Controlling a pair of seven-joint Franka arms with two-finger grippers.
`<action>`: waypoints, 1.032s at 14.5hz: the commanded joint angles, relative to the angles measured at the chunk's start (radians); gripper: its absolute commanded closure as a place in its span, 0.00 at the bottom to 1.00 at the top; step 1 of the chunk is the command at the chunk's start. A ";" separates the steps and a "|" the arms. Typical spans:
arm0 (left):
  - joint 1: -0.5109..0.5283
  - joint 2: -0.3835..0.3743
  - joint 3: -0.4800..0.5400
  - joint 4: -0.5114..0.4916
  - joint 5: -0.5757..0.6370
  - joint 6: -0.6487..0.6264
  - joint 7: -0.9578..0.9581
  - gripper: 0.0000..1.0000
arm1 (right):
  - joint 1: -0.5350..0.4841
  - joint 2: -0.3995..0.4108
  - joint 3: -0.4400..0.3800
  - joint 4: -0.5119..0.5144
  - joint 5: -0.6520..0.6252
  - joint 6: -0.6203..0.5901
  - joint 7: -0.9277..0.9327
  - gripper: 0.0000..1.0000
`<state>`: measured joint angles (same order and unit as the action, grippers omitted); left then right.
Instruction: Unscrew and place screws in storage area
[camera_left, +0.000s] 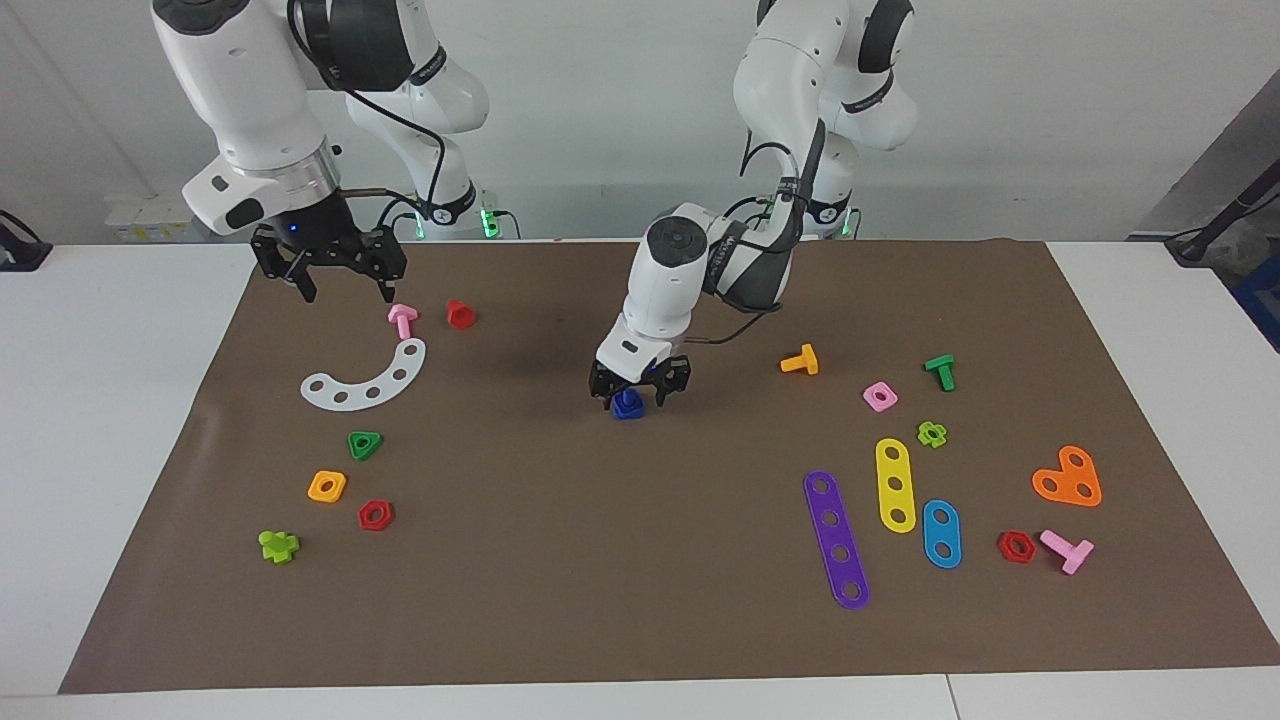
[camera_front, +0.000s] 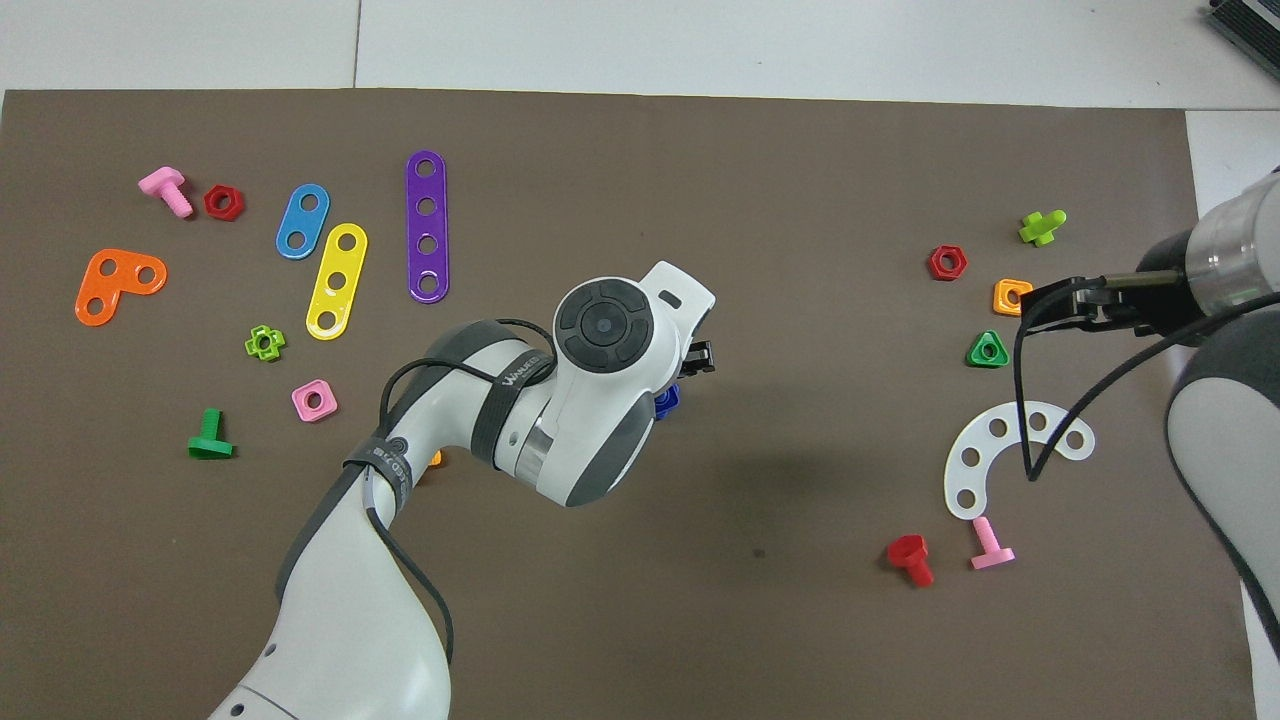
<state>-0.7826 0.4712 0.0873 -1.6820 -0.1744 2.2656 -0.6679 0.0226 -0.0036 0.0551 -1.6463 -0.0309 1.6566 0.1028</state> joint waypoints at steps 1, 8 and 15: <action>-0.024 -0.003 0.017 -0.039 0.030 0.047 0.002 0.22 | -0.012 -0.009 0.005 -0.003 0.014 0.002 0.002 0.00; -0.027 -0.005 0.017 -0.076 0.029 0.078 0.001 0.30 | -0.012 -0.009 0.003 -0.003 0.014 0.002 0.002 0.00; -0.047 0.004 0.017 -0.077 0.023 0.080 -0.024 0.30 | -0.012 -0.009 0.003 -0.003 0.016 0.002 0.002 0.00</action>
<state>-0.8101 0.4767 0.0868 -1.7373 -0.1661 2.3207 -0.6706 0.0220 -0.0036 0.0550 -1.6463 -0.0309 1.6566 0.1028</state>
